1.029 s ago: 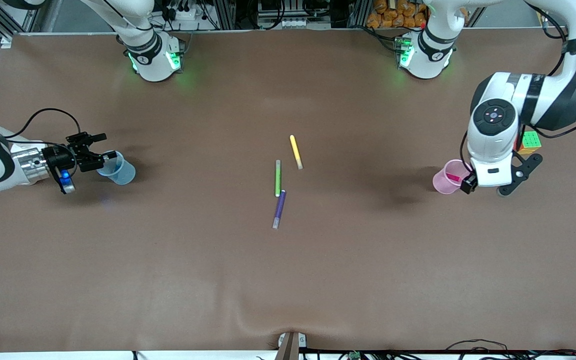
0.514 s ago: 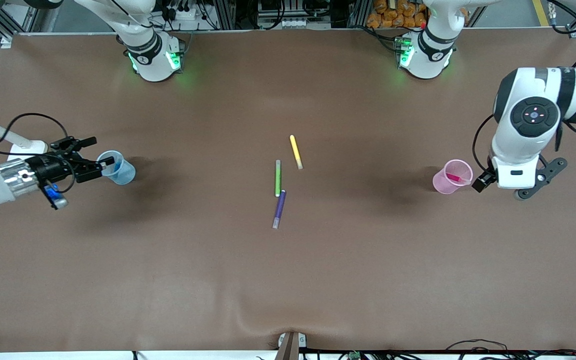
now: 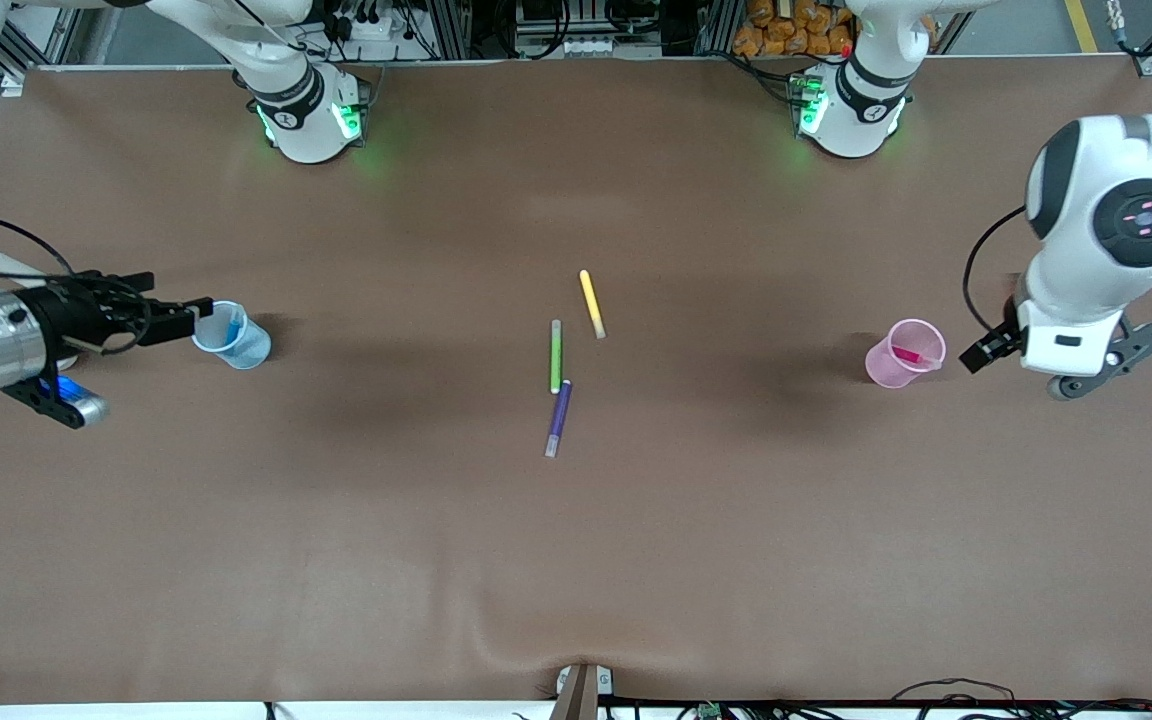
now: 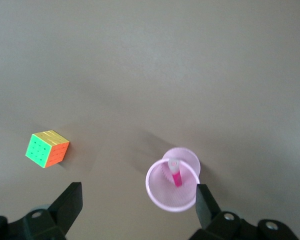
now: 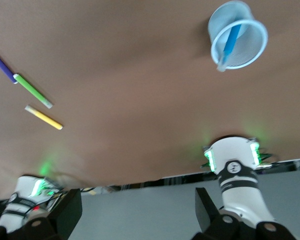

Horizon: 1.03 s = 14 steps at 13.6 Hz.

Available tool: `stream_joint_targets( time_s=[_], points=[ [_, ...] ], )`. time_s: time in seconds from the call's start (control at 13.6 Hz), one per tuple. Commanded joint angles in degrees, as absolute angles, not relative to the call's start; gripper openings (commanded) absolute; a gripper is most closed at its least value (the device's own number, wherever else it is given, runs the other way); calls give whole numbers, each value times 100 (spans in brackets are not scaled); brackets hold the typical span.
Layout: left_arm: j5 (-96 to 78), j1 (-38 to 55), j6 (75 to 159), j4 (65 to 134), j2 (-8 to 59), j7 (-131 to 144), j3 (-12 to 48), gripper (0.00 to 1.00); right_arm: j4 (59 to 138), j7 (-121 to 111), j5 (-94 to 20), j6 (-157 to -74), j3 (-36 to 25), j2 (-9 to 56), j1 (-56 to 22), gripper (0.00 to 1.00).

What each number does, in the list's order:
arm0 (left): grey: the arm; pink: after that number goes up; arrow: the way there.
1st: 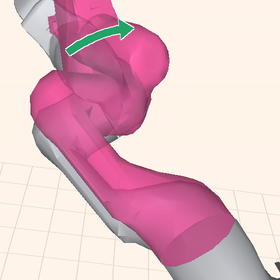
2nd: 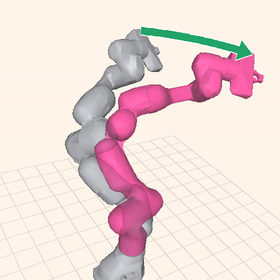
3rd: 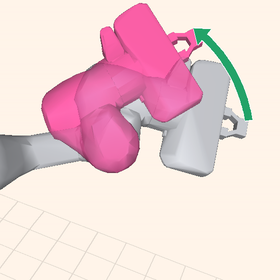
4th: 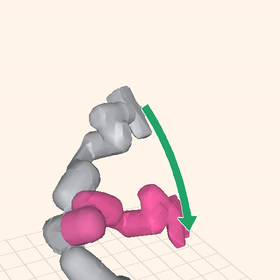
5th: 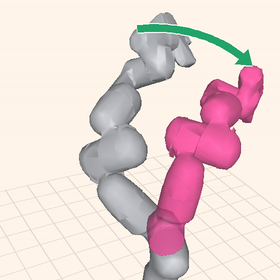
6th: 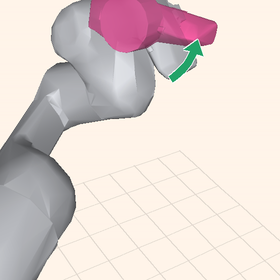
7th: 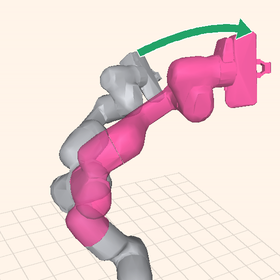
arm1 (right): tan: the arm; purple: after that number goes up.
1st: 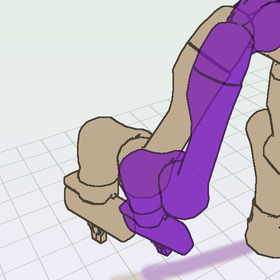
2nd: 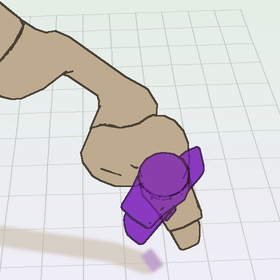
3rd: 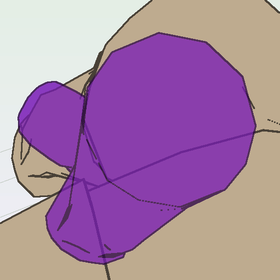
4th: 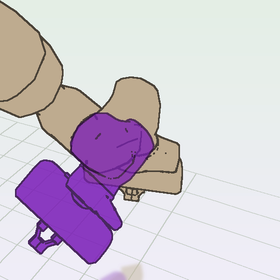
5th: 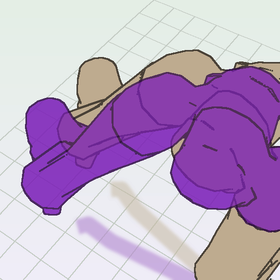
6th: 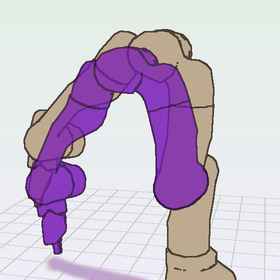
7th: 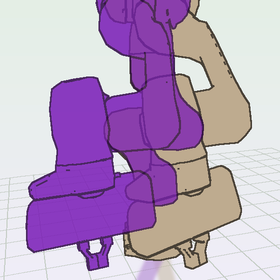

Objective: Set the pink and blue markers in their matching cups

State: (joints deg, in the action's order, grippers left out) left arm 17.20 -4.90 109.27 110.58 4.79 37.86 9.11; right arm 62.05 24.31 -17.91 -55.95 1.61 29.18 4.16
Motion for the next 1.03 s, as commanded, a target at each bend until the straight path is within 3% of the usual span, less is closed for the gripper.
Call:
stream_joint_targets(
  time_s=[0.0,0.29,0.51,0.66,0.96],
  points=[
    [1171,-527,10276,10592,291,2781,914,100,5819,2417,-1171,-5476,202,2455,169,100],
    [932,-589,10204,10582,-122,1646,914,100,5784,2382,-1116,-5485,158,2039,-193,100],
    [468,-580,10134,10573,-517,1468,940,100,5783,2495,-1090,-5502,106,1925,-132,100],
    [378,-554,10090,10478,-633,1232,975,100,5949,2444,-1116,-5720,105,1497,17,100],
    [422,-501,9300,9424,-352,1073,1011,100,7817,2295,-835,-6940,167,162,26,100]
  ],
)
